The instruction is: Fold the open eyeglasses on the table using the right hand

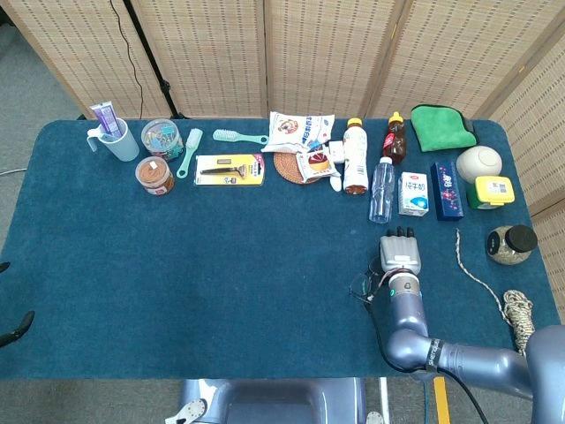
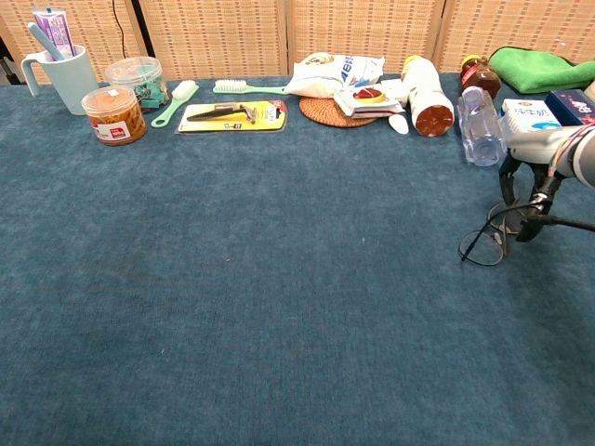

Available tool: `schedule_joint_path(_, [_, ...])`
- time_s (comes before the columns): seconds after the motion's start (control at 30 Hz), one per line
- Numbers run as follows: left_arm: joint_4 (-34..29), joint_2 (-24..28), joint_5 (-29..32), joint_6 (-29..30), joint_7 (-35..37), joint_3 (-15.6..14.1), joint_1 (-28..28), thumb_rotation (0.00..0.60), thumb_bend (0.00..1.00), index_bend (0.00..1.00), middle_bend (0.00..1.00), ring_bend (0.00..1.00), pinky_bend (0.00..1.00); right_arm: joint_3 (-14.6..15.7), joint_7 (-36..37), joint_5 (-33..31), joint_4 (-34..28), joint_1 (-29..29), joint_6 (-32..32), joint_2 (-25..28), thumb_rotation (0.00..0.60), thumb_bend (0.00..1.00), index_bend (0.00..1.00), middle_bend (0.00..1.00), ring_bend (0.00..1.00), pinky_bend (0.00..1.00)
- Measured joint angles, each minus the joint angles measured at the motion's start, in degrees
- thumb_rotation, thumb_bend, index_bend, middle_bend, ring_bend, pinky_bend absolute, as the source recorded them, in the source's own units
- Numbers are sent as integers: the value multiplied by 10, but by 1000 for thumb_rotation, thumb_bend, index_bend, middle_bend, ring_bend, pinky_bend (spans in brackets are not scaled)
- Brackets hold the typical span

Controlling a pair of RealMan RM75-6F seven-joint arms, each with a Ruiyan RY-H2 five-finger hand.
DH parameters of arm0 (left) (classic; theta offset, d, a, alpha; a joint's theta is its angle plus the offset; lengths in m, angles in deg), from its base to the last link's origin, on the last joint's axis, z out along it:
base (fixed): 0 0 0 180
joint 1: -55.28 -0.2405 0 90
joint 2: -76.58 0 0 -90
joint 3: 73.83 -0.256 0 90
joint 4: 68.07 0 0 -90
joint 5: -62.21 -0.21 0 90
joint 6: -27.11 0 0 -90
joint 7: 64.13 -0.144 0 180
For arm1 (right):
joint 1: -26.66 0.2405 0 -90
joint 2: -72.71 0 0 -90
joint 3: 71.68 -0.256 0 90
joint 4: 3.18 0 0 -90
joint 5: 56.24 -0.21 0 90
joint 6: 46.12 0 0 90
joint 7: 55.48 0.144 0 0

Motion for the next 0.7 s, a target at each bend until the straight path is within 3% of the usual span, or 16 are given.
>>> schedule_joint_path(0.13, [0, 2, 0, 2, 1, 0, -2, 539, 256, 149, 45, 20, 0, -3, 9, 2, -11, -5, 0, 15, 600, 83, 180, 5, 0, 0])
schedule_joint_path(0.3, [-1, 2, -3, 4, 1, -2, -3, 540, 255, 147, 45, 20, 0, -5, 24, 18, -28, -13, 0, 31, 600, 82, 57, 0, 0, 0])
schedule_joint_path(0.57, [-2, 4, -9, 9, 4, -2, -5, 539, 255, 147, 45, 20, 0, -10, 87, 81, -50, -37, 1, 52, 600, 83, 103, 0, 0, 0])
schedule_joint_path(0.7, [-4, 6, -15, 11, 3, -4, -5, 538, 255, 147, 45, 25, 0, -20, 160, 129, -70, -62, -5, 69, 600, 82, 146, 0, 0, 0])
